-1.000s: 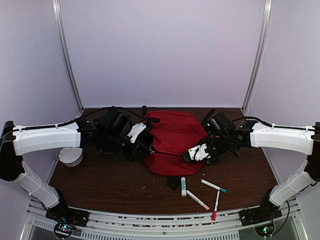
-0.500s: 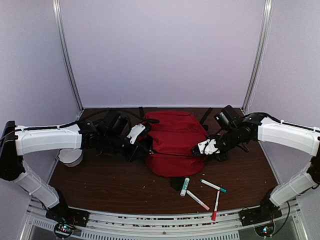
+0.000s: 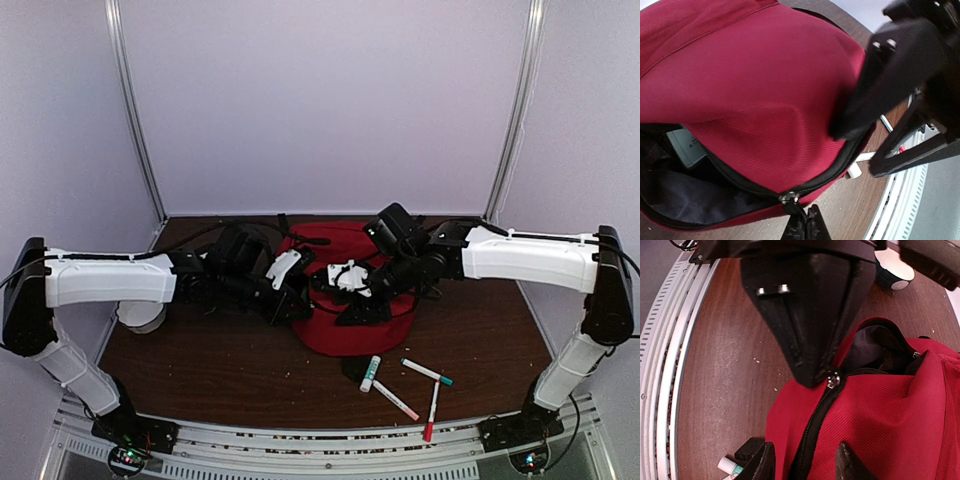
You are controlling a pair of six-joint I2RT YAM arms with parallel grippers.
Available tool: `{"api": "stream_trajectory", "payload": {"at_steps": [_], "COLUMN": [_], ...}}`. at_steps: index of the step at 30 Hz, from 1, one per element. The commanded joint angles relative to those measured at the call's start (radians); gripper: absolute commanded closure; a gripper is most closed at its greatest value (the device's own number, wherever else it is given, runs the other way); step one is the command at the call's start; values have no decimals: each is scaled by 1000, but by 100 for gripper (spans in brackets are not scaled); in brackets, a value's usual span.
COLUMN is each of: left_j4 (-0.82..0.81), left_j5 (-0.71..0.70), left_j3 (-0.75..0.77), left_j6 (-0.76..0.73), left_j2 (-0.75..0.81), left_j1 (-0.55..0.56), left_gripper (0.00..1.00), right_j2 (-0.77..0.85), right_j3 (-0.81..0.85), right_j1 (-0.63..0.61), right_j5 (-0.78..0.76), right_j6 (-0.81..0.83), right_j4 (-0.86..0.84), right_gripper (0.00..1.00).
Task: Pack the student bag
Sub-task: Hold the largest pocket of the student bag, then zip the largest pocket of the bag in the student bag.
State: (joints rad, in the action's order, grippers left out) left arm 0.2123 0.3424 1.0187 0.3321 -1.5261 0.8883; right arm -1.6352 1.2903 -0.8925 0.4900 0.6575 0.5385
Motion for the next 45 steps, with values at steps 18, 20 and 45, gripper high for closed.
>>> {"api": "stream_trajectory", "payload": {"at_steps": [18,20,45], "left_j4": [-70,-34,154], "left_j5": [-20,-27,-119], "left_j3": [-53,-39,56], "left_j6": [10,2,-96], "left_j2": [43,35,-67], "left_j1": [8,8,-224], "left_gripper": [100,100,100], "right_j2": [-86,-53,236], "right_j3": [36,18,-279], "right_j1": [-64,-66,-87], "right_j5": [-45,-57,-151], "right_j6": [-92,-79,225], "right_j4": [-29,-30,202], "right_gripper": [95,100,100]}}
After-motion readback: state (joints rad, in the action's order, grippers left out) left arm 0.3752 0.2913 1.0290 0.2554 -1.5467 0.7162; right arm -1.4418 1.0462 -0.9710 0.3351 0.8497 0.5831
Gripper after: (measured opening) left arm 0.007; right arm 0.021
